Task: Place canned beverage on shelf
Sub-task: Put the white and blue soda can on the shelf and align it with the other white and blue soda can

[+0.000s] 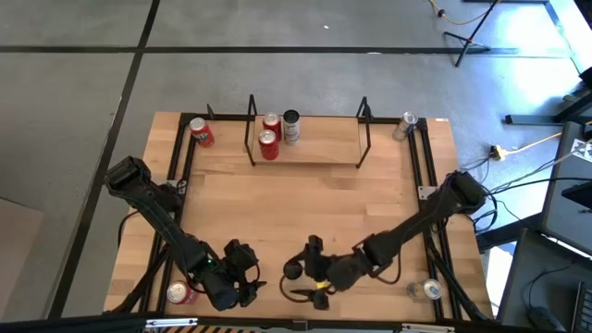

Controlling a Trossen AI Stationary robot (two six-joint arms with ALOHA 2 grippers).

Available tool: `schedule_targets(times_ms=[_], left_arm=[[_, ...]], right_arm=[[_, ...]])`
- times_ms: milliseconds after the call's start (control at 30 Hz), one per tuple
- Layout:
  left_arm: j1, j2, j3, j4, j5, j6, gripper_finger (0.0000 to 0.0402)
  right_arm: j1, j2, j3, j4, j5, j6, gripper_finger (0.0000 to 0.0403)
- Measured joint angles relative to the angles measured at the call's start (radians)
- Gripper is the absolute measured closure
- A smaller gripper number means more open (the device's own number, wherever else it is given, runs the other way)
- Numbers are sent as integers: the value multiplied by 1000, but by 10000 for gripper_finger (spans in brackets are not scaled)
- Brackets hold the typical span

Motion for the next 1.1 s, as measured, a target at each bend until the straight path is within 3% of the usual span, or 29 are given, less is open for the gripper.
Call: schedule_targets(times_ms=[267,533,667,833,1100], left_arm=[[14,0,0,-3,0,4,56],[14,0,0,-4,0,3,56],[14,0,0,-3,25,18,56],[18,-61,0,-19,97,59,56],[21,-321,1,-61,127,251,56]], right_arm=[[-4,69,0,20,75,-5,26],[-3,116,0,22,61,-9,30],[-12,121,0,14,36,20,71],[-24,120,-1,20,28,8,178],[-75,23,-3,-44,-7,-39,182]])
